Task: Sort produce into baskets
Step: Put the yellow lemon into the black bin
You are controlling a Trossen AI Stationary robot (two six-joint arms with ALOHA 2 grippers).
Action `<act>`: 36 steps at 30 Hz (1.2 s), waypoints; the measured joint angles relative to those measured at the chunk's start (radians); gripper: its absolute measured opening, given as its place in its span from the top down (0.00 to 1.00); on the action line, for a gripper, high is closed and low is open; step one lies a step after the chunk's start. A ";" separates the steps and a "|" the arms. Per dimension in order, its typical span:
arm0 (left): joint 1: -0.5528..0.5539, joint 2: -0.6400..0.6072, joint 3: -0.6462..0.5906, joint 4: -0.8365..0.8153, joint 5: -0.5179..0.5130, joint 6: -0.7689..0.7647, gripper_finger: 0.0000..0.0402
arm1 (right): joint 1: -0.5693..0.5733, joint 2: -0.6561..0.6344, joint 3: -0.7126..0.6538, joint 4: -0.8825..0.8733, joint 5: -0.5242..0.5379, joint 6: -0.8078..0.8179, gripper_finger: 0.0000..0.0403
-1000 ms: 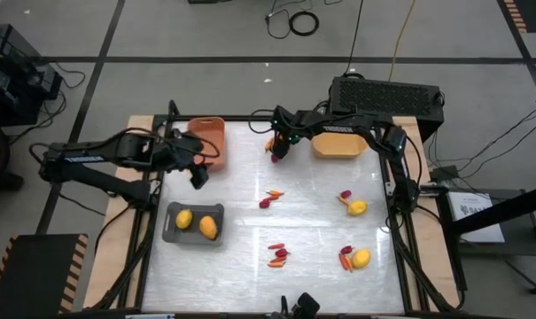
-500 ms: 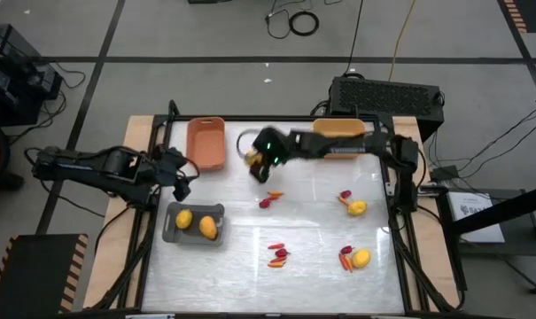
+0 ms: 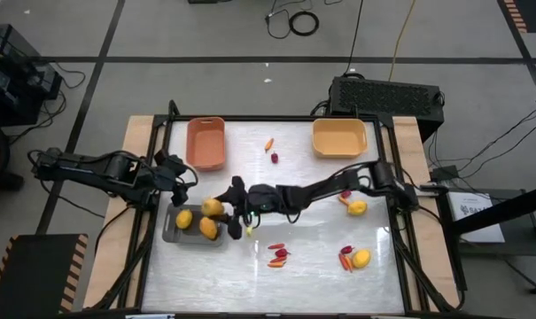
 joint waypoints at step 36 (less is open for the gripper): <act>0.000 0.002 0.000 0.269 0.015 0.029 0.29 | -0.012 -0.318 0.004 -0.664 -0.014 0.040 0.22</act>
